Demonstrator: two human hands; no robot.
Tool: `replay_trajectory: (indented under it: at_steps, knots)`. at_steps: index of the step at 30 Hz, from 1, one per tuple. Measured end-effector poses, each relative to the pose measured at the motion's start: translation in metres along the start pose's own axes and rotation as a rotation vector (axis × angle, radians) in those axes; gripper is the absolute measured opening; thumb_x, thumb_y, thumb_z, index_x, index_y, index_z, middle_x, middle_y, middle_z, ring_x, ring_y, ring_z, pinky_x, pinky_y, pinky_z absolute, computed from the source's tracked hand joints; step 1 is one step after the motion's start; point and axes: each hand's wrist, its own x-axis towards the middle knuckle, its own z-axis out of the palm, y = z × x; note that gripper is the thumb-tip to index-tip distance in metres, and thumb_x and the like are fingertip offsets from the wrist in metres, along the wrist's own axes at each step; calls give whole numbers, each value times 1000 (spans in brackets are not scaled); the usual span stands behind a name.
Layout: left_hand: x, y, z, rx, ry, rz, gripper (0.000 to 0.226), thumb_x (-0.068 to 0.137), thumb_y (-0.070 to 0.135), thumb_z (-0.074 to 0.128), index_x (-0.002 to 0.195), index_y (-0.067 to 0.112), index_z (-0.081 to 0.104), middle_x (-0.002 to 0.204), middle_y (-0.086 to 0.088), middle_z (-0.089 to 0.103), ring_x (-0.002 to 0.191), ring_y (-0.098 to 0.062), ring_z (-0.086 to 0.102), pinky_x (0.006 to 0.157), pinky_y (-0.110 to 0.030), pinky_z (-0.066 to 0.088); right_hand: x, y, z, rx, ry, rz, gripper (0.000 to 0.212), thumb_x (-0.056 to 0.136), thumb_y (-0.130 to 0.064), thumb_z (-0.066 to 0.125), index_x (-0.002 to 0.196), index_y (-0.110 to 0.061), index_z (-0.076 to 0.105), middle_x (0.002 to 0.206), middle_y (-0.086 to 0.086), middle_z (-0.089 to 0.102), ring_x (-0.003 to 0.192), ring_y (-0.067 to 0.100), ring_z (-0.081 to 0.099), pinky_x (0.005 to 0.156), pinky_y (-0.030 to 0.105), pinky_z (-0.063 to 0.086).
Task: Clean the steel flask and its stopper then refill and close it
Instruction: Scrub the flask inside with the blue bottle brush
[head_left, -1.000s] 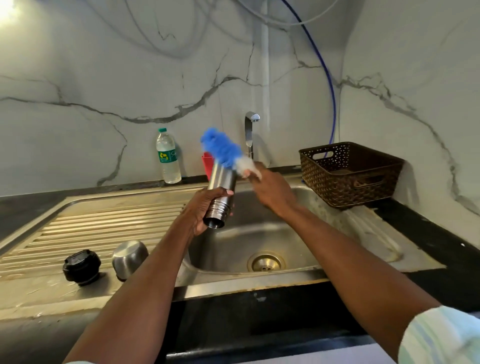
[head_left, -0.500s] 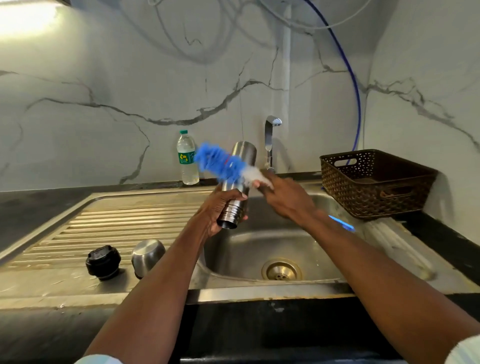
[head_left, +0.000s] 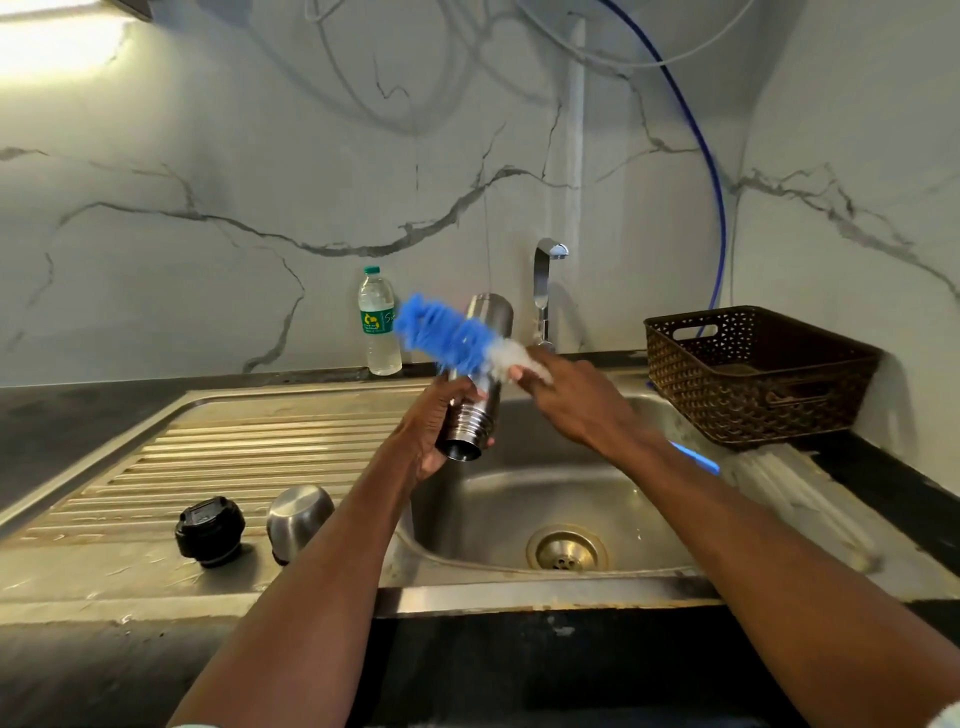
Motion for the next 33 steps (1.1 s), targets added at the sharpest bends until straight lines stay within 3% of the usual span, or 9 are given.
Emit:
replay_trajectory:
  at_steps: [4,6,10,14,17,21,25,29,33]
  knots:
    - [1,0,-1,-25,2,-7,68,66,4,73,129,12,50,90,-17,65,72,-30,67,70,-50,58,5,1,0,62,21,40,49,100,-54,37,138,-25,47,115,10,66,87,25,62,75,34,47]
    - [2,-1,-2,38,47,4,67,67,1,79,128,4,52,88,-15,68,68,-27,67,69,-45,59,-3,-3,6,18,-64,-76,51,100,-54,37,141,-25,46,121,10,65,96,28,62,78,34,46]
    - [8,-2,-4,34,133,-21,75,60,8,83,124,-12,52,79,-15,69,62,-26,67,66,-37,58,9,5,0,80,81,135,48,100,-53,37,138,-25,46,115,12,66,84,24,57,73,34,44]
    - [6,-6,1,0,96,-11,67,66,3,77,127,-3,51,84,-14,68,65,-24,65,62,-36,57,-1,-1,7,30,-66,-58,50,99,-56,38,140,-28,46,121,10,65,98,26,63,79,33,45]
    - [4,-5,0,-55,73,-49,44,81,1,65,122,5,49,91,-20,62,69,-32,67,60,-40,61,11,6,-2,53,79,103,46,100,-55,36,134,-27,47,107,9,68,80,20,62,71,35,50]
    - [4,-8,-1,75,50,-11,68,76,3,76,135,12,44,100,-20,66,68,-28,67,52,-35,56,3,0,8,4,-51,-9,48,99,-56,39,136,-27,50,110,6,67,82,18,57,73,33,46]
    - [13,-15,6,151,189,40,69,72,15,85,129,-1,49,91,-16,69,66,-24,67,52,-32,55,11,5,-2,48,90,121,47,100,-54,37,135,-24,48,105,7,66,80,21,58,71,34,46]
    - [14,-16,7,204,206,100,56,85,20,75,133,9,48,101,-15,69,67,-21,69,52,-31,55,6,1,1,-4,-44,-54,50,98,-58,38,135,-26,51,118,8,66,95,25,62,79,36,49]
    - [10,-13,7,145,197,87,65,70,21,73,127,3,48,90,-15,66,63,-23,66,50,-32,54,17,11,-6,76,95,93,42,100,-52,41,130,-26,52,109,5,68,83,21,59,73,34,47]
